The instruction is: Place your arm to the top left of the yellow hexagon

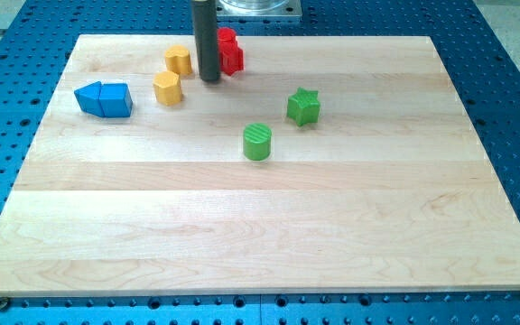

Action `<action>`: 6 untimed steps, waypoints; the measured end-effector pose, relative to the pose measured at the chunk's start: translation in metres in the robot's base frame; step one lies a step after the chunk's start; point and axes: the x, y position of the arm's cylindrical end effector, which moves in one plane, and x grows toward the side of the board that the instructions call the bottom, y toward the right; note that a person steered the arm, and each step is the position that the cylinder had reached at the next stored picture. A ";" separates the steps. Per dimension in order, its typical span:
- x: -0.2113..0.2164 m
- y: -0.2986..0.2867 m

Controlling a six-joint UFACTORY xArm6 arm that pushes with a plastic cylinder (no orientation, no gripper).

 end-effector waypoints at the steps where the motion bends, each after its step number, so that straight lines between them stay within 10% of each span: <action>1: 0.005 -0.050; 6: 0.005 -0.093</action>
